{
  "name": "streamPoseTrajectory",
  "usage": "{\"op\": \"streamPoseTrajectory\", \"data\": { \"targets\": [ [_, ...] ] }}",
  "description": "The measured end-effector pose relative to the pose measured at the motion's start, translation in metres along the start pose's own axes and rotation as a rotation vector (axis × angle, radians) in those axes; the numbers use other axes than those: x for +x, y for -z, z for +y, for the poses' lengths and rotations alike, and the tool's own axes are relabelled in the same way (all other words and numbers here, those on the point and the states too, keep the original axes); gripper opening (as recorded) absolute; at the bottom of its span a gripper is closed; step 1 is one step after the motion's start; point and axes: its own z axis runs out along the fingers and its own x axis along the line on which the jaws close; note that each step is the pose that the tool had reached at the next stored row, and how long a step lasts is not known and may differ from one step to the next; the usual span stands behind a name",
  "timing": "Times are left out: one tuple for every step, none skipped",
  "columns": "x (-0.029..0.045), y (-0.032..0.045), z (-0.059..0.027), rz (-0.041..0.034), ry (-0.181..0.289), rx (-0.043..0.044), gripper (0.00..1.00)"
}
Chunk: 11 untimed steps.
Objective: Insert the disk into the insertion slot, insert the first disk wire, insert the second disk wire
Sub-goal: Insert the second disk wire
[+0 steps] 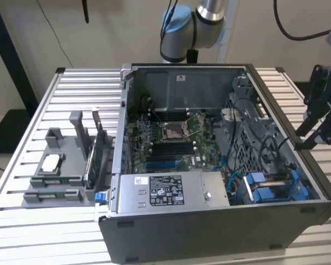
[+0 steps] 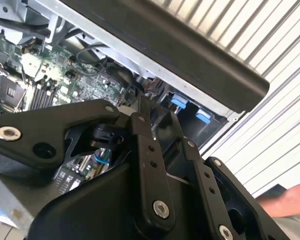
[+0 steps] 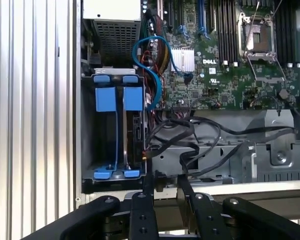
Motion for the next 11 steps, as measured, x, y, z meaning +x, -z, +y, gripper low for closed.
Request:
{"op": "streamPoseTrajectory", "data": {
  "targets": [
    [0.0005,-0.0009,-0.0001,-0.0003,0.0,-0.0005,0.33],
    [0.0009,-0.0018,-0.0003,-0.0003,-0.001,-0.0006,0.33],
    [0.0013,-0.0025,-0.0004,-0.0002,-0.002,-0.0006,0.33],
    [0.0017,-0.0031,-0.0005,-0.0002,-0.003,-0.0007,0.33],
    [0.0022,-0.0036,-0.0006,-0.0004,-0.004,-0.0008,0.33],
    [0.0026,-0.0042,-0.0006,-0.0006,-0.005,-0.0009,0.33],
    [0.0029,-0.0046,-0.0007,-0.0006,-0.006,-0.0008,0.33],
    [0.0031,-0.0051,-0.0008,-0.0008,-0.008,-0.0007,0.33],
    [0.0034,-0.0055,-0.0008,-0.0009,-0.009,-0.0005,0.33],
    [0.0038,-0.0057,-0.0009,-0.001,-0.01,-0.0004,0.33],
    [0.0043,-0.006,-0.0009,-0.0014,-0.012,-0.0003,0.33]
  ]
}}
